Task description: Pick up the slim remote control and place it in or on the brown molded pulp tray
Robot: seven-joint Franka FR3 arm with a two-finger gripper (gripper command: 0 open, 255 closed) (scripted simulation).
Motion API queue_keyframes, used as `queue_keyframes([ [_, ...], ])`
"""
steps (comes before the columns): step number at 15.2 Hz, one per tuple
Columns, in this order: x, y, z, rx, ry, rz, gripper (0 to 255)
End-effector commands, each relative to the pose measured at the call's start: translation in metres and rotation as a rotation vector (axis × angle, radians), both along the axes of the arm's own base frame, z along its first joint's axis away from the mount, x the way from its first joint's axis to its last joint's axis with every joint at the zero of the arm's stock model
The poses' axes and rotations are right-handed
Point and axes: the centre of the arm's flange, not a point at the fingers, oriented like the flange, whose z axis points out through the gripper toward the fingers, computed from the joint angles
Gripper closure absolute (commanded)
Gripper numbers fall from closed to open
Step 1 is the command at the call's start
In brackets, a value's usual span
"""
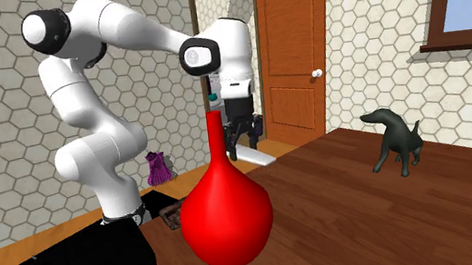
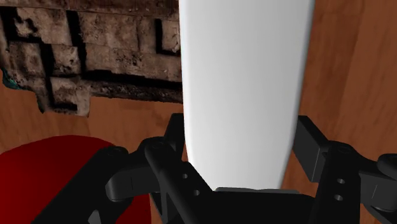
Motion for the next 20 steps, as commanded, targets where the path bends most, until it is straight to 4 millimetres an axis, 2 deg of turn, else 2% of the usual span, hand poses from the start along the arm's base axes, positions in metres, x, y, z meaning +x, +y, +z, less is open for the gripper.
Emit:
queue_keyframes([
  [1, -0.012, -0.021, -0.001, 0.001, 0.000, 0.001, 255],
  [9, -0.063, -0.113, 0.001, 0.001, 0.000, 0.001, 255],
  [10, -0.064, -0.115, 0.001, 0.001, 0.000, 0.001, 255],
  [20, -0.064, -0.115, -0.052, 0.001, 0.000, 0.001, 255],
])
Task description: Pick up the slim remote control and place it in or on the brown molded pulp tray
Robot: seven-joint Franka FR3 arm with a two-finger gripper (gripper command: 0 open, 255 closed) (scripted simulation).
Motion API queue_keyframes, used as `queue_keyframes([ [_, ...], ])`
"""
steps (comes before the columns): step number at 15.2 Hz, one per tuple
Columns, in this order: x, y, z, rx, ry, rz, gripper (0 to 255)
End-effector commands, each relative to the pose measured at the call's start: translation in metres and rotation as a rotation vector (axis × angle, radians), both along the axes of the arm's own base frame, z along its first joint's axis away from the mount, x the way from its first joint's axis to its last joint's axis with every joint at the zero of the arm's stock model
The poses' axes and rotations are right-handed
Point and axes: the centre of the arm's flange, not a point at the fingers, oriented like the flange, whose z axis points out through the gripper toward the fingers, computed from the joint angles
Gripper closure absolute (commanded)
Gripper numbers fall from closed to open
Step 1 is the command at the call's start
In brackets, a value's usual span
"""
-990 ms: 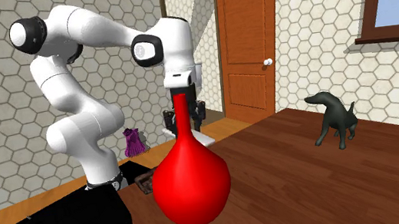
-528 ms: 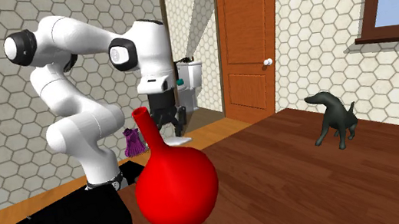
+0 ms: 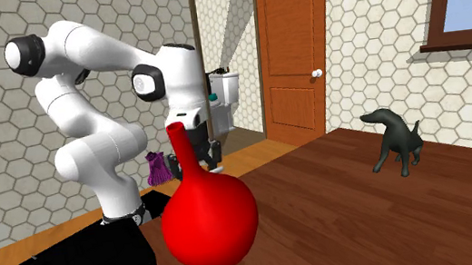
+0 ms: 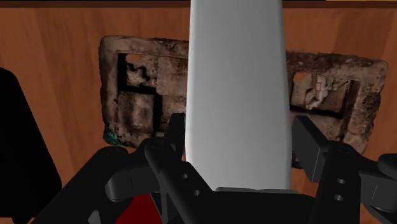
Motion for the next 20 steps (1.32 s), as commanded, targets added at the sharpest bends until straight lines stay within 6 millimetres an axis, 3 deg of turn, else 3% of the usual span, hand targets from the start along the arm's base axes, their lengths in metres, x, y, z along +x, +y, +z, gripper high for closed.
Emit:
queue_keyframes([
  [1, 0.000, 0.000, -0.011, -0.001, 0.001, -0.001, 255],
  [3, 0.000, 0.000, -0.025, -0.001, 0.001, -0.001, 255],
  [11, 0.000, 0.000, -0.025, -0.001, 0.001, -0.001, 255],
  [12, 0.000, 0.001, -0.025, -0.001, 0.001, -0.001, 0],
  [17, 0.000, 0.000, -0.025, -0.001, 0.001, -0.001, 0],
  [20, 0.001, 0.001, 0.014, -0.001, 0.001, -0.001, 0],
])
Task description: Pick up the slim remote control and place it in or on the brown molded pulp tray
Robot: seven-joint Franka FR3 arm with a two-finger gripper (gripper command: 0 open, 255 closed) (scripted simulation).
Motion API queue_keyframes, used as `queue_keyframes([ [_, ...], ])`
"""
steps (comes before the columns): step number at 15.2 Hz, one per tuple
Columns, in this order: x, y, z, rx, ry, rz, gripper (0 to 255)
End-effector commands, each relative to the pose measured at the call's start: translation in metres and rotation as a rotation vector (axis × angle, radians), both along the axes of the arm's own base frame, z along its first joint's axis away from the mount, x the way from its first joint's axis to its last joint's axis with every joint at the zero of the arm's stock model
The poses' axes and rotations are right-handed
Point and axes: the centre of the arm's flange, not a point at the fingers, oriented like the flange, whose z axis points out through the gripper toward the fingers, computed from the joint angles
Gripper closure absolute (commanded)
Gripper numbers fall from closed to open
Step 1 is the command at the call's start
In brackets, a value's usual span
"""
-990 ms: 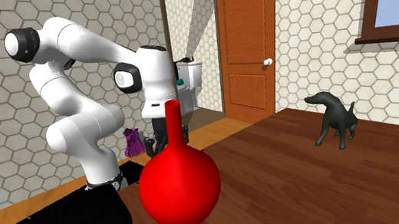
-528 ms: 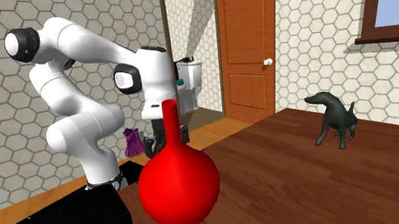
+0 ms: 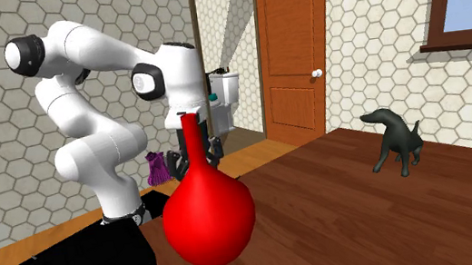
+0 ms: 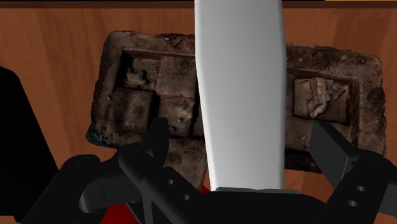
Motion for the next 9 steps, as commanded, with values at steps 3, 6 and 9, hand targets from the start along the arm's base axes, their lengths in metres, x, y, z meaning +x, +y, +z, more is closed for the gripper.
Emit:
queue_keyframes([
  [3, 0.0011, 0.0003, 0.0214, -0.001, 0.003, 0.000, 0],
  [6, 0.0011, 0.0003, 0.0214, -0.001, 0.003, 0.000, 0],
  [9, 0.0011, 0.0003, 0.0214, -0.001, 0.002, 0.000, 0],
])
